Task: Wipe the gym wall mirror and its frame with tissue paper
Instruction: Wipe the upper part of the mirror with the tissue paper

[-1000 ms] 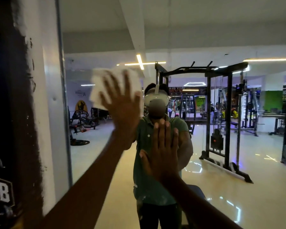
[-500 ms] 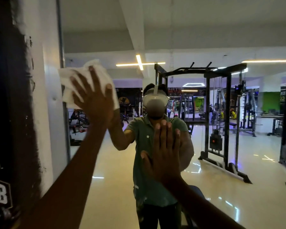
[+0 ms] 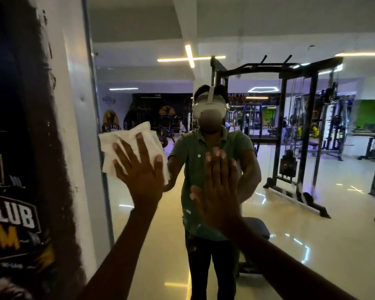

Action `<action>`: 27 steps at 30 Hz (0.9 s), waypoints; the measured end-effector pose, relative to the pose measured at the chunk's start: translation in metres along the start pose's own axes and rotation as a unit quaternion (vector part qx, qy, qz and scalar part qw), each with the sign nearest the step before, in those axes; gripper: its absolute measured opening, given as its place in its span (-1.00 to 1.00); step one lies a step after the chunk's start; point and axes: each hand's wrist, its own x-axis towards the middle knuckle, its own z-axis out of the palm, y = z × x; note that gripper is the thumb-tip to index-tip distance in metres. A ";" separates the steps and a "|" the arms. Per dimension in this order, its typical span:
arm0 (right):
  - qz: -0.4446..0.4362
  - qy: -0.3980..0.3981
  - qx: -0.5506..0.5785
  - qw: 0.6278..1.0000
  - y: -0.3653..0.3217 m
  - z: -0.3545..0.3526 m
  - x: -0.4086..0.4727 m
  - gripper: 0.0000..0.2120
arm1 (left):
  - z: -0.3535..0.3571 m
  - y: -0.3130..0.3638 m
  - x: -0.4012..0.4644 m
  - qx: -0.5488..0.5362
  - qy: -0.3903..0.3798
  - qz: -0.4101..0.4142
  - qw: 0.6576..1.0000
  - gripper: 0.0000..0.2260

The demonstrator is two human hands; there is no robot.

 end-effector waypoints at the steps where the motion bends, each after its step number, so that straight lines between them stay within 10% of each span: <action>1: 0.003 -0.011 -0.003 1.000 -0.002 0.003 -0.010 -0.13 | 0.002 0.017 -0.018 -0.009 -0.021 -0.001 1.000 -0.39; 7: -0.009 -0.007 -0.010 1.000 0.002 0.017 -0.027 -0.10 | 0.003 -0.015 -0.015 0.017 -0.075 0.274 0.959 -0.40; 13: -0.009 -0.019 -0.026 0.999 0.000 0.019 -0.027 -0.01 | 0.001 -0.044 -0.041 -0.036 -0.045 -0.033 0.998 -0.38; 21: -0.010 -0.031 -0.003 0.999 0.003 0.012 -0.029 -0.05 | 0.005 -0.065 -0.060 0.041 -0.111 0.239 0.964 -0.36; 27: 0.008 -0.039 -0.003 0.999 0.021 0.013 -0.050 -0.07 | 0.008 -0.056 -0.122 -0.030 -0.111 -0.056 0.992 -0.30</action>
